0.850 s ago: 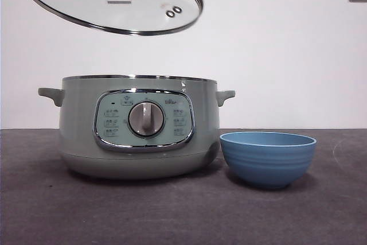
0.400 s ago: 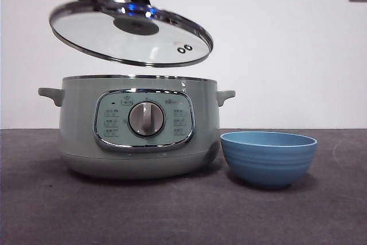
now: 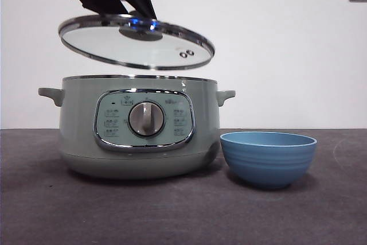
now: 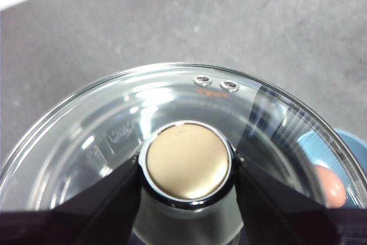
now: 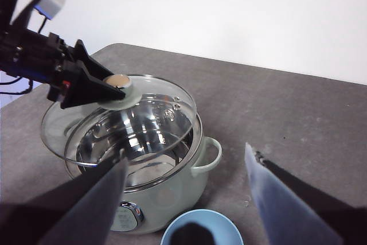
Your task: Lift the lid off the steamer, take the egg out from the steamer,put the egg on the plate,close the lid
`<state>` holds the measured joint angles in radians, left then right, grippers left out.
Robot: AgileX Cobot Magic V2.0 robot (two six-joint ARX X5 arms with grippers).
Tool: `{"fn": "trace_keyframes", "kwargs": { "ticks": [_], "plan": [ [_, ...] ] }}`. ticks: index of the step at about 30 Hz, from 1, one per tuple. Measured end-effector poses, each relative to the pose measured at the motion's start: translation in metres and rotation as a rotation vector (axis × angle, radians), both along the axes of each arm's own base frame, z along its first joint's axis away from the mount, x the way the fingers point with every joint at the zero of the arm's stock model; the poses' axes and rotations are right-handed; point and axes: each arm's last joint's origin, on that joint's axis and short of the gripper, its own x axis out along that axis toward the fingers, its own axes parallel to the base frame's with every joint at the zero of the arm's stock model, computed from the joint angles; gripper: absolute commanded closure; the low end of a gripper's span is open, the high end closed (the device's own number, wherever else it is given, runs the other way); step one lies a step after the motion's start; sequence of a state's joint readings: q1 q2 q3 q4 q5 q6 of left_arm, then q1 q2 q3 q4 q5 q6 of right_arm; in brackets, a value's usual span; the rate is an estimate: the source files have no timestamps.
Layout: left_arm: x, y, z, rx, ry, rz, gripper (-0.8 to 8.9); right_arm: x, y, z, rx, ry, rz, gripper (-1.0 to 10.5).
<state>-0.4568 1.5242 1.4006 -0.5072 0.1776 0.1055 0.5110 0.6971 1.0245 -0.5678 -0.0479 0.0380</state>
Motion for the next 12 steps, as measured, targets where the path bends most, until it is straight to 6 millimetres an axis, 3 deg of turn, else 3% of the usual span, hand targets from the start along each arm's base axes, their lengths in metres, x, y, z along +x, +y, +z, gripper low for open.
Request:
{"fn": "trace_keyframes", "kwargs": {
  "ticks": [5,12],
  "plan": [
    [0.011,-0.005,-0.019,0.03,0.059,0.001,8.2,0.0,0.0,0.0,0.001,0.0,0.0,6.0],
    [0.011,-0.005,-0.02,0.034,0.065,0.003,8.2,0.0,0.0,0.0,0.001,-0.001,0.0,6.0]
  ]
}}
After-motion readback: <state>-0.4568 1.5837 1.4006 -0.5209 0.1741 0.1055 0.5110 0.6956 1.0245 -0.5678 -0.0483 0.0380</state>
